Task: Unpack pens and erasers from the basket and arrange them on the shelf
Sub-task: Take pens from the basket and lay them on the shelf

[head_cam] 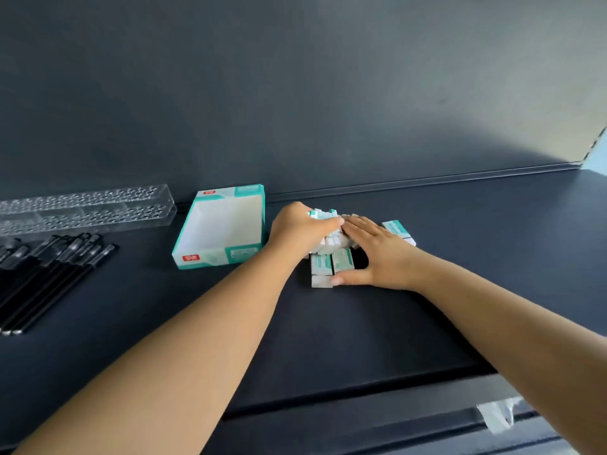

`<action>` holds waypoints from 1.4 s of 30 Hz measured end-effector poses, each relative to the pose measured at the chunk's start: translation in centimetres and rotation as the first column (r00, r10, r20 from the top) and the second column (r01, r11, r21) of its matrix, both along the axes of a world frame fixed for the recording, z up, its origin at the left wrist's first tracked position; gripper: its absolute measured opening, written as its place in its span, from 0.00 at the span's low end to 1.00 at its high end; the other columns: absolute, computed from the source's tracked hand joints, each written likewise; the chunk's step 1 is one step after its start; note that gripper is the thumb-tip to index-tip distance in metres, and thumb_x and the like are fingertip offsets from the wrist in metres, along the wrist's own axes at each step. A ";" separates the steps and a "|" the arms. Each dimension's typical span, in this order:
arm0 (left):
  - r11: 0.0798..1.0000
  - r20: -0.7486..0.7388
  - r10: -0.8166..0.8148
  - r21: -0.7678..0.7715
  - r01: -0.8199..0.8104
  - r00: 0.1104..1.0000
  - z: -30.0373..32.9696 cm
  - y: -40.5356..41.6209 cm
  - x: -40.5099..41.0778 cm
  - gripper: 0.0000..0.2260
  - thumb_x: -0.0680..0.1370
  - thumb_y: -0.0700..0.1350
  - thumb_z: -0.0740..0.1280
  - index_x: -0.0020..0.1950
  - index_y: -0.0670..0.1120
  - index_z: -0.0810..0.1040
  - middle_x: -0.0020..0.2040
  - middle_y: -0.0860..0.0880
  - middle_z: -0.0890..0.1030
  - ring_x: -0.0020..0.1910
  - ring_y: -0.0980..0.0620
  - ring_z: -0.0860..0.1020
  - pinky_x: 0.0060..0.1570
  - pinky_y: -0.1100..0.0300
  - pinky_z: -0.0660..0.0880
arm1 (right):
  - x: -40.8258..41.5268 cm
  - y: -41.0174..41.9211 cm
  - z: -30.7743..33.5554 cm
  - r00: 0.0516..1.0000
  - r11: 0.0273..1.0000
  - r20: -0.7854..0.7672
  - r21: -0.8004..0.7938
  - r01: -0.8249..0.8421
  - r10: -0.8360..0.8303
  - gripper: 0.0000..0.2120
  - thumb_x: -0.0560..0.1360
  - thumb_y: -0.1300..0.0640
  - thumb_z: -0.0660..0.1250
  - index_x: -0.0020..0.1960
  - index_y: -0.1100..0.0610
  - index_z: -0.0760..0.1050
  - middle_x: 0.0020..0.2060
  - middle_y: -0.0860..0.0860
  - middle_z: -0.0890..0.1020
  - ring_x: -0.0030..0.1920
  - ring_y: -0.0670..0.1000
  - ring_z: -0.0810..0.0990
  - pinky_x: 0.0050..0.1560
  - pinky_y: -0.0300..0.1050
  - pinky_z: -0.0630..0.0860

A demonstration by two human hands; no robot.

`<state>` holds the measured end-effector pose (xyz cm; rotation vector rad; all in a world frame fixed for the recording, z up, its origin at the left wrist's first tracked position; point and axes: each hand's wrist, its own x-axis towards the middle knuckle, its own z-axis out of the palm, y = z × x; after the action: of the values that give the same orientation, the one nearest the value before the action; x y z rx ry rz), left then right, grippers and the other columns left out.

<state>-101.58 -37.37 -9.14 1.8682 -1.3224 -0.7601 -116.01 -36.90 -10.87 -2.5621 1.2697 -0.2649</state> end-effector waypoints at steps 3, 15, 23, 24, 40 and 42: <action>0.999 0.009 0.039 -0.005 -0.039 0.999 0.2 -2.6 -0.3 0.18 0.68 0.55 0.72 0.50 0.44 0.79 0.46 0.47 0.81 0.47 0.46 0.80 0.41 0.59 0.75 | 0.3 -3.7 -0.2 1.000 1.000 0.016 0.003 0.011 -0.011 0.45 0.69 0.37 0.65 0.75 0.55 0.48 0.75 0.49 0.51 0.75 0.47 0.47 0.71 0.39 0.45; 0.975 -0.169 0.173 -0.112 -0.193 0.970 -0.7 -6.1 0.5 0.30 0.70 0.62 0.55 0.58 0.38 0.72 0.55 0.38 0.78 0.54 0.40 0.76 0.53 0.49 0.76 | -2.4 -8.1 -0.1 0.945 0.967 0.224 0.143 0.212 -0.240 0.39 0.68 0.38 0.66 0.74 0.44 0.52 0.75 0.46 0.52 0.74 0.45 0.48 0.73 0.43 0.46; 0.979 -0.592 0.132 -0.046 -0.197 0.795 -0.4 -5.8 -0.8 0.20 0.79 0.57 0.55 0.66 0.48 0.70 0.61 0.51 0.73 0.58 0.47 0.75 0.39 0.57 0.74 | 0.1 -7.0 0.1 0.994 0.989 -0.025 0.107 0.105 -0.102 0.48 0.66 0.32 0.63 0.74 0.44 0.39 0.75 0.46 0.39 0.73 0.45 0.35 0.72 0.51 0.34; 0.984 -0.594 0.113 -0.044 -0.173 0.796 -0.2 -5.8 -1.1 0.21 0.78 0.58 0.54 0.66 0.48 0.71 0.64 0.49 0.73 0.60 0.48 0.74 0.40 0.59 0.72 | 0.1 -6.6 0.1 0.995 0.987 -0.033 0.126 0.101 -0.097 0.49 0.65 0.31 0.63 0.74 0.44 0.37 0.74 0.45 0.36 0.72 0.45 0.32 0.72 0.53 0.32; 0.992 -0.390 0.065 -0.076 -0.102 0.919 -0.3 1.6 0.2 0.20 0.81 0.54 0.51 0.69 0.47 0.68 0.66 0.55 0.69 0.64 0.57 0.66 0.65 0.61 0.58 | 1.5 -4.0 -0.4 0.988 0.993 -0.110 -0.043 0.107 -0.111 0.31 0.78 0.41 0.53 0.75 0.49 0.45 0.75 0.47 0.45 0.75 0.47 0.42 0.72 0.46 0.41; 0.995 -0.402 0.048 -0.057 -0.077 0.914 0.0 3.2 0.2 0.20 0.79 0.56 0.54 0.66 0.48 0.72 0.66 0.52 0.71 0.64 0.54 0.68 0.68 0.57 0.59 | 1.7 -3.0 -0.2 0.995 0.995 -0.034 -0.050 0.087 -0.089 0.28 0.79 0.45 0.55 0.75 0.52 0.51 0.75 0.49 0.50 0.75 0.49 0.48 0.71 0.43 0.46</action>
<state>-101.33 -34.22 -9.13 1.5820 -1.0092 -0.9863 -114.26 -39.90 -11.02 -2.5656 1.4083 -0.2715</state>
